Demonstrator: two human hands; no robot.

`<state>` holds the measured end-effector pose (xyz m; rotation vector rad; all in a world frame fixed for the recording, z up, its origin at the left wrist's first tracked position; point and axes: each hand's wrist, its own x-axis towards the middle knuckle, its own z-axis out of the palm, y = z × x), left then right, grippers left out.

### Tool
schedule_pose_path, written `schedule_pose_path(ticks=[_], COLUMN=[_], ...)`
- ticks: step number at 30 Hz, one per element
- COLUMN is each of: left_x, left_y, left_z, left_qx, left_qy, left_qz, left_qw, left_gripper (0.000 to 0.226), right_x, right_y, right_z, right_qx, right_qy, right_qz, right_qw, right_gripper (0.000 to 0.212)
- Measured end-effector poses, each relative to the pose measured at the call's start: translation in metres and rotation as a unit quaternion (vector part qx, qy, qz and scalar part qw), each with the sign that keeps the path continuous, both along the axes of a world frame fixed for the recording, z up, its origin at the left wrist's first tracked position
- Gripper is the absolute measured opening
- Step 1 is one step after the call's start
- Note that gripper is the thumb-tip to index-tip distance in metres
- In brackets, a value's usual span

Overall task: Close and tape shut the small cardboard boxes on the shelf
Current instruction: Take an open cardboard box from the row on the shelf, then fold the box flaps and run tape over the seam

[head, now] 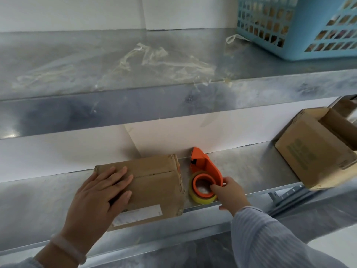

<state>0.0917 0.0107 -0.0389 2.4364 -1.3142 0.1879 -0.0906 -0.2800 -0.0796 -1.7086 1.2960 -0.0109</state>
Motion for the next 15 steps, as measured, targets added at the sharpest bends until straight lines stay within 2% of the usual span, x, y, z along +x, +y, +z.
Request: schedule_pose_path(ticks=[4, 7, 9, 10, 12, 15], left_x=[0.000, -0.001, -0.001, -0.001, -0.001, -0.001], left_y=[0.001, 0.000, -0.001, -0.001, -0.001, -0.001], left_z=[0.000, 0.000, 0.000, 0.001, 0.001, 0.001], left_qx=[-0.005, -0.009, -0.011, -0.012, -0.013, -0.014], left_qy=[0.000, -0.001, -0.003, -0.004, -0.004, -0.007], left_qz=[-0.001, -0.001, -0.002, -0.002, -0.003, -0.005], left_qw=[1.000, 1.000, 1.000, 1.000, 1.000, 1.000], left_gripper=[0.055, 0.055, 0.054, 0.054, 0.055, 0.055], right_x=[-0.009, -0.022, -0.029, -0.032, -0.034, -0.036], right_y=[0.010, 0.019, 0.024, 0.027, 0.033, 0.036], right_z=[-0.002, -0.008, -0.016, -0.019, -0.019, -0.013], right_qx=[-0.056, -0.035, -0.010, 0.018, 0.144, 0.331], right_qy=[0.032, 0.013, 0.006, -0.010, -0.099, -0.237], right_qz=[0.034, 0.007, -0.013, -0.026, -0.090, -0.209], right_qw=[0.997, 0.999, 1.000, 0.999, 0.981, 0.889], right_gripper=[0.019, 0.014, 0.019, 0.025, 0.037, 0.044])
